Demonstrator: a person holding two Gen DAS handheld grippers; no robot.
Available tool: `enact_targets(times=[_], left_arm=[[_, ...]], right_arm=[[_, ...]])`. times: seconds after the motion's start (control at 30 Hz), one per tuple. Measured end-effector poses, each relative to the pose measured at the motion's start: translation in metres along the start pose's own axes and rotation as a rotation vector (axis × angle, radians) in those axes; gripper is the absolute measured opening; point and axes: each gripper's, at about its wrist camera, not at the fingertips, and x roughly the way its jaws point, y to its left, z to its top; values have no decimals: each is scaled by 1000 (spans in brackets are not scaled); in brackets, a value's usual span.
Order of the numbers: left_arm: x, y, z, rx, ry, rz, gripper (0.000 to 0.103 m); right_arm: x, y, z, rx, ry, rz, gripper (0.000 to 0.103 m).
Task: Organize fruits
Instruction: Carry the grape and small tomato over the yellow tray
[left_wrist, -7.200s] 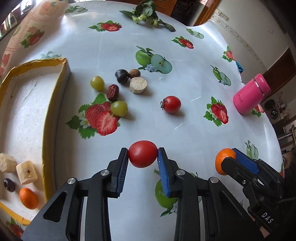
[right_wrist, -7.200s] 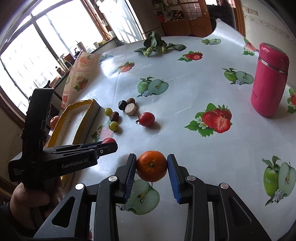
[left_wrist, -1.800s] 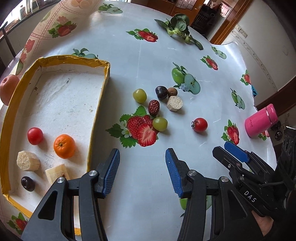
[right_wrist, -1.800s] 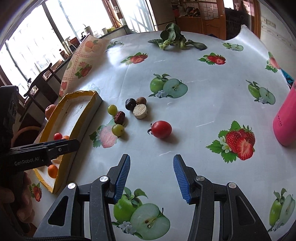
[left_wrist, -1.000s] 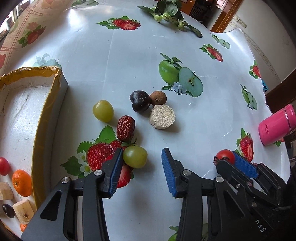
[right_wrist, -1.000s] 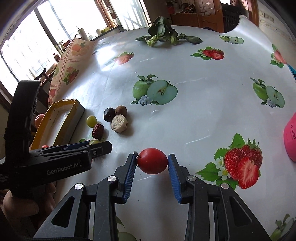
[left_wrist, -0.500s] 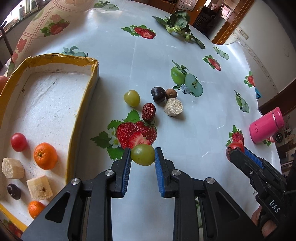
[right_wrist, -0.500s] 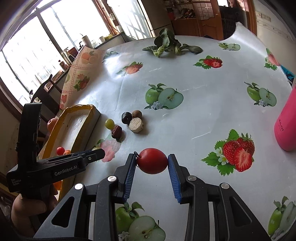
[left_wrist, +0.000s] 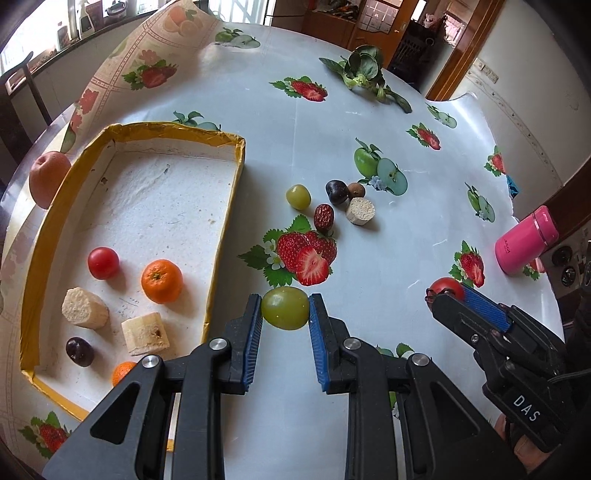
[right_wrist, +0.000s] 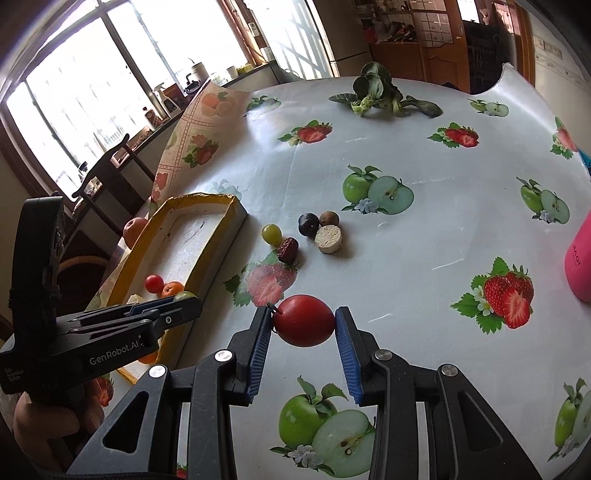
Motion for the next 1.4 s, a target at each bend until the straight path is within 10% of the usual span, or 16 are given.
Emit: enact_targets(times=[1.4], left_arm=[[-21, 65, -2, -62, -24, 54, 22]], right_arm=[[23, 85, 0, -126, 34, 86, 36]])
